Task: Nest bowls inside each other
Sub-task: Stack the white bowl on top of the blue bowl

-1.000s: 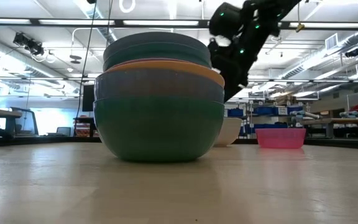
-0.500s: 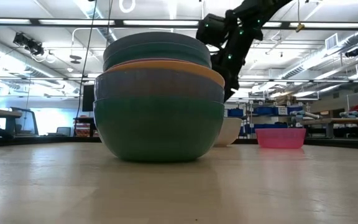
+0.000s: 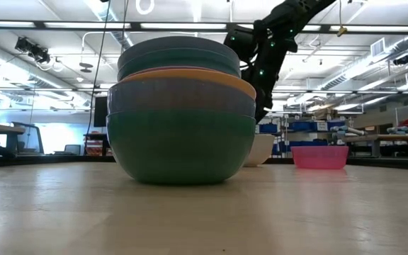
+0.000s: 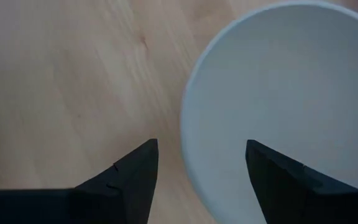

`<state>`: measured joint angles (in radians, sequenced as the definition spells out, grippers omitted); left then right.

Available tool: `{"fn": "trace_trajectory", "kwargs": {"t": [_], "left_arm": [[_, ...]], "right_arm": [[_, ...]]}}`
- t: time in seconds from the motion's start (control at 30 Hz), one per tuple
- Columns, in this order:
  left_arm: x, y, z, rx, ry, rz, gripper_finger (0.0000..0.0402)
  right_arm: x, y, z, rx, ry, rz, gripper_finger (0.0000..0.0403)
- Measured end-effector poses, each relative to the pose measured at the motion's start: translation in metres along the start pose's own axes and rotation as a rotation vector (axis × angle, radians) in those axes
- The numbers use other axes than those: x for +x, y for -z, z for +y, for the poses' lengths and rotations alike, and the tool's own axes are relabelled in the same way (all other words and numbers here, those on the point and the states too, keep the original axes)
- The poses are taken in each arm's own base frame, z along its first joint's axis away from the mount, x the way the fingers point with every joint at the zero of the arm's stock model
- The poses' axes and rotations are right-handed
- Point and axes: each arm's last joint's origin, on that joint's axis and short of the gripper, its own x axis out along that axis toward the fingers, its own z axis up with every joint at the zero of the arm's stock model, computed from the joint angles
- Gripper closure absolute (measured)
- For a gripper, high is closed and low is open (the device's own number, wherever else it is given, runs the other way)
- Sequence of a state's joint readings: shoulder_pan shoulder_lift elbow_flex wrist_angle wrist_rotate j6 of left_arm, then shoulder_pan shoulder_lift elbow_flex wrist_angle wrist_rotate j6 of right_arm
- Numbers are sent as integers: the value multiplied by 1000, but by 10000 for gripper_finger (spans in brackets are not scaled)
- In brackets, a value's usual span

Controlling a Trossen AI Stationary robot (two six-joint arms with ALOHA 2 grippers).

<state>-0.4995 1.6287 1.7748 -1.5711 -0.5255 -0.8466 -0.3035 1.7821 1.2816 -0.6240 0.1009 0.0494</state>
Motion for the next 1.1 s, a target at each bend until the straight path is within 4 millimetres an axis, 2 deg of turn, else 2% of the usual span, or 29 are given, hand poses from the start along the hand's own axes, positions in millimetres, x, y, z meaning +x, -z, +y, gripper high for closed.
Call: {"fn": "trace_trajectory", "kwargs": {"t": [0.23, 0.47, 0.67, 0.8, 0.87, 0.97, 1.0, 1.1], "left_arm": [[0, 0, 0, 3, 0, 0, 199], [0, 0, 0, 1, 0, 0, 199], [0, 0, 0, 1, 0, 0, 199], [0, 0, 0, 1, 0, 0, 199], [0, 0, 0, 2, 0, 0, 199], [0, 0, 0, 2, 0, 0, 199], [0, 0, 0, 2, 0, 0, 199], [0, 0, 0, 3, 0, 0, 199]], "right_arm": [[0, 0, 0, -10, 24, -2, 174], [5, 2, -22, 24, 42, 1, 180], [12, 8, -28, 32, 8, -1, 203], [17, 12, -31, 44, -13, -2, 243], [18, 14, -34, 60, -33, -2, 283], [20, 16, -38, 68, -87, 1, 370], [20, 16, -38, 64, -98, -4, 385], [20, 14, -37, 76, -121, -23, 392]]}}
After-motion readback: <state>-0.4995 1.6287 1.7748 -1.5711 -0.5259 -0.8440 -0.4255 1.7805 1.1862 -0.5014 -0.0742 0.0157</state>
